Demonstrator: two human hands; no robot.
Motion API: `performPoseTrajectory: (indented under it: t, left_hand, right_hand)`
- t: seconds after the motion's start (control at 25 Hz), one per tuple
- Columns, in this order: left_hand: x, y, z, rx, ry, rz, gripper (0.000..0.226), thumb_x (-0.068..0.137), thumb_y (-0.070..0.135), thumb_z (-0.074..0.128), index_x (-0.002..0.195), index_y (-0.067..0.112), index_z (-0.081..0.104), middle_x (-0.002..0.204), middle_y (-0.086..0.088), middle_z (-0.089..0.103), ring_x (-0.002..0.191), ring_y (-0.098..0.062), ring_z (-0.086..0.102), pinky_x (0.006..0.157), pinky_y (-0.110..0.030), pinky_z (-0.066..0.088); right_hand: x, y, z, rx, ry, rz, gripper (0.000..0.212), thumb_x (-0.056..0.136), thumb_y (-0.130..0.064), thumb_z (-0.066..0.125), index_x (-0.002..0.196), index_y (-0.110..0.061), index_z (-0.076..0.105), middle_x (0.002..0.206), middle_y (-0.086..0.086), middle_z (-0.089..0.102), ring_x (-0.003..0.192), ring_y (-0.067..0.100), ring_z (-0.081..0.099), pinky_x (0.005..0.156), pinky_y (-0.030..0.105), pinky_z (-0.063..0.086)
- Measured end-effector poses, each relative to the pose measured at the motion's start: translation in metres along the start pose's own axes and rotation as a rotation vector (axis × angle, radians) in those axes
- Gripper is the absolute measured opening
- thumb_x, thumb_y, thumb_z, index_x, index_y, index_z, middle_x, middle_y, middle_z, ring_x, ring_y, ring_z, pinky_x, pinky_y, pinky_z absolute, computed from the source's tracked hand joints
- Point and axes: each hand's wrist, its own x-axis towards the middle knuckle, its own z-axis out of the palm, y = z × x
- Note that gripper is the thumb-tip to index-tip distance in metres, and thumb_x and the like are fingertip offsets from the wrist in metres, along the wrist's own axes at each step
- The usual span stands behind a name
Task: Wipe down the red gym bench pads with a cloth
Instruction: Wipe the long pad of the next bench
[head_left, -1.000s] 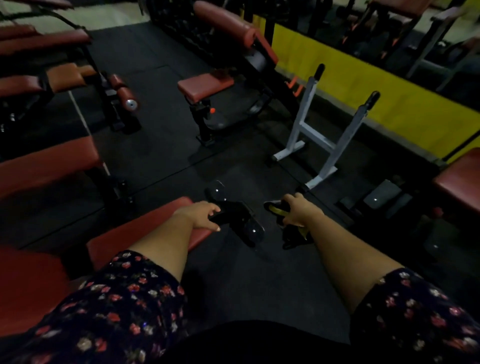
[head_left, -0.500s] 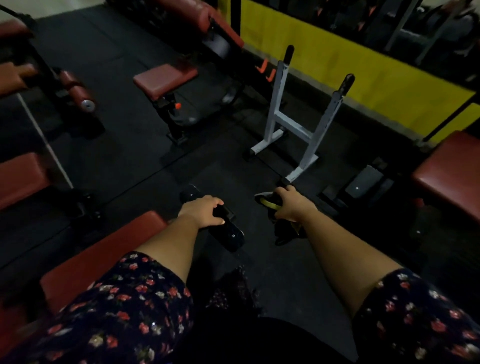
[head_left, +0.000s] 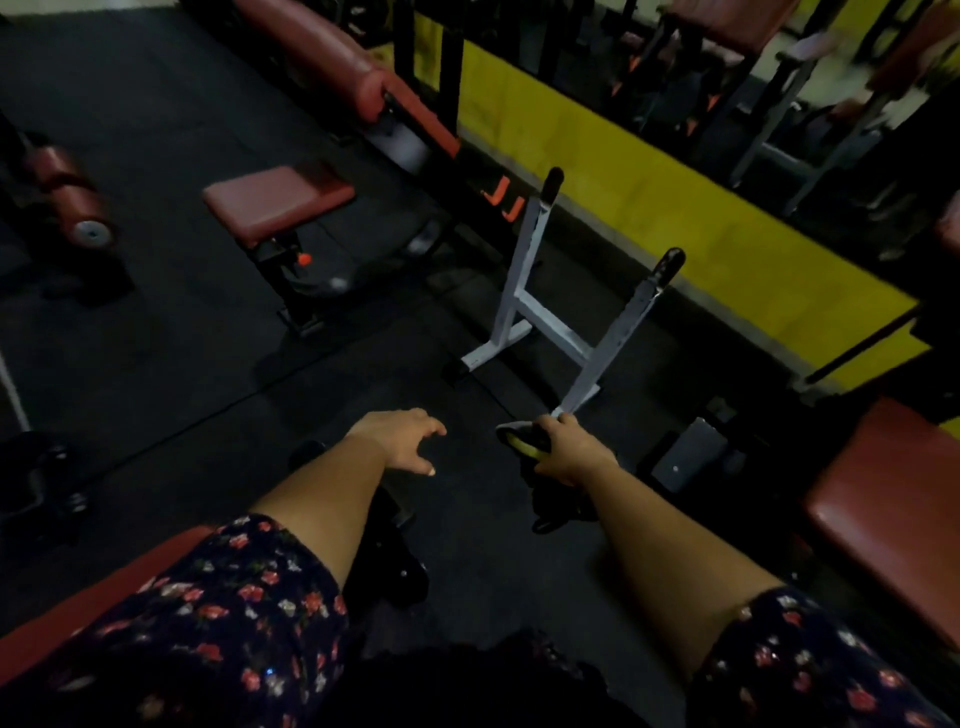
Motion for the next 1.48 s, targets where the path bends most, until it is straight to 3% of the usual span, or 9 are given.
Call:
performPoseTrajectory:
  t: [0.16, 0.36, 0.48, 0.68, 0.88, 1.0, 1.2, 1.48]
  left_hand:
    - [0.031, -0.021, -0.023, -0.093, 0.049, -0.068, 0.073, 0.084, 0.051, 0.067, 0.146, 0.033, 0.035, 0.139, 0.004, 0.043, 0.124, -0.015, 0.047, 0.097, -0.038, 0.046]
    - [0.075, -0.042, -0.071, -0.313, 0.249, -0.261, 0.074, 0.083, 0.050, 0.069, 0.147, 0.034, 0.034, 0.139, 0.006, 0.044, 0.124, -0.013, 0.048, 0.099, -0.035, 0.045]
    - [0.101, -0.042, -0.093, -0.448, 0.347, -0.380, 0.075, 0.082, 0.050, 0.070, 0.147, 0.034, 0.034, 0.140, 0.003, 0.044, 0.123, -0.014, 0.049, 0.099, -0.036, 0.046]
    - [0.129, -0.042, -0.112, -0.320, 0.309, -0.469, 0.074, 0.084, 0.052, 0.066, 0.147, 0.035, 0.032, 0.147, 0.005, 0.036, 0.131, -0.019, 0.041, 0.101, -0.041, 0.044]
    - [0.136, -0.071, -0.135, -0.367, 0.377, -0.540, 0.074, 0.084, 0.050, 0.067, 0.147, 0.032, 0.033, 0.147, 0.002, 0.036, 0.131, -0.021, 0.041, 0.101, -0.041, 0.043]
    - [0.135, -0.098, -0.142, -0.436, 0.419, -0.601, 0.074, 0.083, 0.049, 0.069, 0.146, 0.033, 0.035, 0.147, 0.003, 0.036, 0.130, -0.020, 0.042, 0.101, -0.042, 0.043]
    - [0.128, -0.171, -0.142, -0.492, 0.420, -0.711, 0.075, 0.083, 0.050, 0.068, 0.147, 0.032, 0.034, 0.147, 0.002, 0.036, 0.131, -0.021, 0.041, 0.101, -0.043, 0.043]
    - [0.080, -0.311, -0.162, -0.531, 0.428, -0.904, 0.073, 0.085, 0.052, 0.065, 0.148, 0.037, 0.030, 0.149, 0.006, 0.033, 0.133, -0.020, 0.040, 0.102, -0.045, 0.043]
  right_hand:
    - [0.058, -0.003, -0.041, -0.077, -0.027, -0.073, 0.067, 0.079, -0.027, 0.069, 0.138, -0.025, 0.037, 0.130, 0.005, 0.036, 0.116, 0.031, 0.052, 0.092, 0.048, 0.050]
    - [0.155, -0.016, -0.109, -0.101, -0.010, -0.237, 0.073, 0.080, -0.024, 0.070, 0.143, -0.026, 0.033, 0.141, 0.005, 0.031, 0.123, 0.031, 0.048, 0.096, 0.044, 0.049]
    - [0.205, -0.025, -0.152, -0.138, -0.023, -0.371, 0.073, 0.080, -0.024, 0.070, 0.143, -0.026, 0.033, 0.136, 0.005, 0.032, 0.122, 0.035, 0.047, 0.092, 0.046, 0.049]
    - [0.259, -0.033, -0.189, -0.294, 0.014, -0.517, 0.068, 0.083, -0.024, 0.068, 0.141, -0.026, 0.033, 0.137, 0.005, 0.030, 0.109, 0.035, 0.054, 0.073, 0.040, 0.043]
    - [0.298, -0.061, -0.202, -0.330, -0.017, -0.598, 0.066, 0.080, -0.026, 0.070, 0.137, -0.027, 0.036, 0.133, 0.004, 0.032, 0.107, 0.033, 0.055, 0.078, 0.043, 0.052]
    - [0.322, -0.102, -0.207, -0.354, -0.043, -0.646, 0.070, 0.077, -0.027, 0.071, 0.138, -0.027, 0.036, 0.133, 0.003, 0.033, 0.110, 0.032, 0.055, 0.084, 0.045, 0.053]
    - [0.370, -0.196, -0.206, -0.435, -0.092, -0.763, 0.072, 0.077, -0.029, 0.071, 0.139, -0.026, 0.036, 0.130, 0.003, 0.035, 0.109, 0.032, 0.055, 0.081, 0.044, 0.053]
    - [0.436, -0.372, -0.203, -0.586, -0.109, -0.966, 0.071, 0.077, -0.028, 0.070, 0.139, -0.023, 0.037, 0.132, 0.005, 0.034, 0.114, 0.036, 0.053, 0.087, 0.048, 0.051]
